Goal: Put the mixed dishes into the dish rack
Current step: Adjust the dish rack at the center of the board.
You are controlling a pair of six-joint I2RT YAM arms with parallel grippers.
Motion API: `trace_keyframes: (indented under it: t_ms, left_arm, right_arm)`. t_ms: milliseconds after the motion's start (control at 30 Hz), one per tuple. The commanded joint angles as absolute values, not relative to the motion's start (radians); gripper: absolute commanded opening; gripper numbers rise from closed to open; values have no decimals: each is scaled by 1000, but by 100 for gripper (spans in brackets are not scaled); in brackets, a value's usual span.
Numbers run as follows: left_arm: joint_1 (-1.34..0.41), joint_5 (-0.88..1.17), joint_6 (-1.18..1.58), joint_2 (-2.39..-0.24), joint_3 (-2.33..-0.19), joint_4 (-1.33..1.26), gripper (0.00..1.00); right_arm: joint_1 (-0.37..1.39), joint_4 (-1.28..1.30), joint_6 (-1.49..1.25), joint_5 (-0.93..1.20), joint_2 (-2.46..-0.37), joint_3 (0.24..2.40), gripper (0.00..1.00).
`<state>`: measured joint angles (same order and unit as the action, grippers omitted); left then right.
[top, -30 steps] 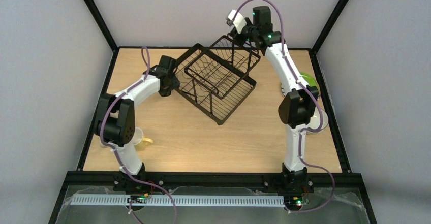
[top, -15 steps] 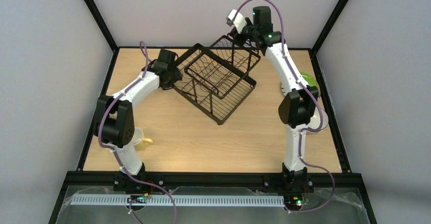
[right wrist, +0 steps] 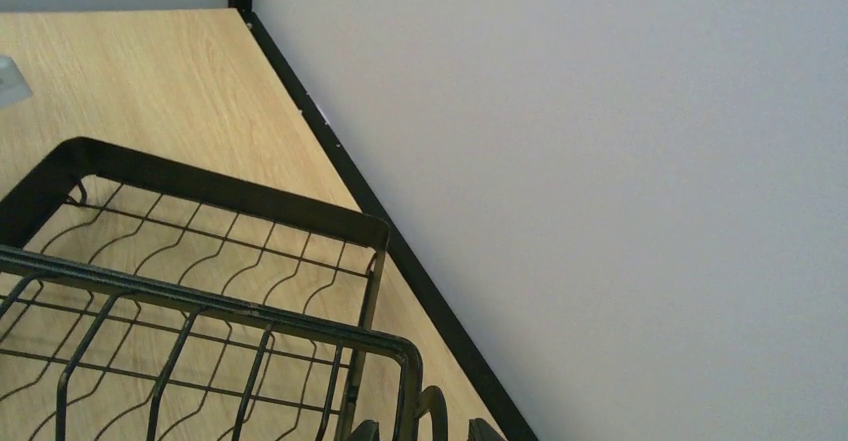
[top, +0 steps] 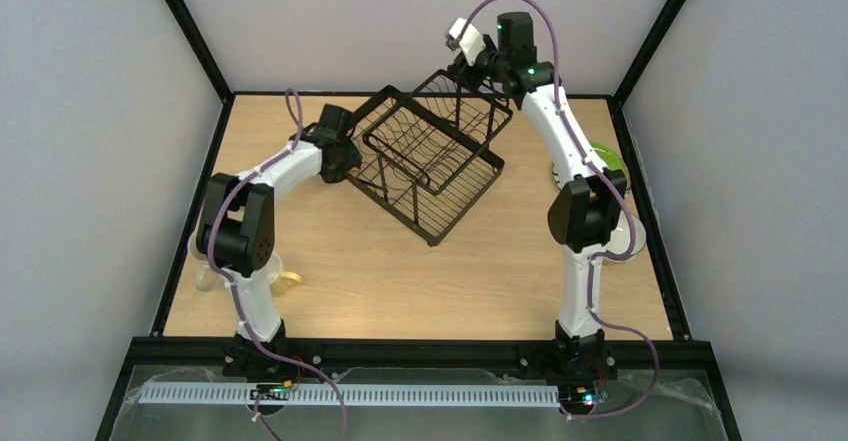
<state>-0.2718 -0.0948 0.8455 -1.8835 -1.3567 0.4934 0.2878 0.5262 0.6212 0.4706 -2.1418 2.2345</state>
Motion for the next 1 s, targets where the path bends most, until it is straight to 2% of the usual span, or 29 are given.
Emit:
trace_keyframes:
  t_ms: [0, 100, 267, 600, 767, 967]
  left_arm:
    - [-272, -114, 842, -1909, -1362, 493, 85]
    - [-272, -115, 842, -1930, -1361, 493, 83]
    - [-272, -119, 841, -1951, -1362, 489, 72]
    - [-272, -118, 841, -1977, -1376, 515, 54]
    - [-272, -121, 839, -1976, -1387, 545, 42]
    - [-272, -113, 839, -1963, -1395, 578, 32]
  right_arm:
    - [284, 492, 606, 492, -2154, 2239, 52]
    - [284, 491, 599, 499, -2154, 2242, 57]
    - [284, 491, 587, 510, -2152, 2256, 64]
    - [284, 483, 554, 531, -2135, 2273, 69]
    - [285, 481, 541, 527, -2116, 2275, 73]
    - [285, 470, 509, 513, -2096, 2274, 77]
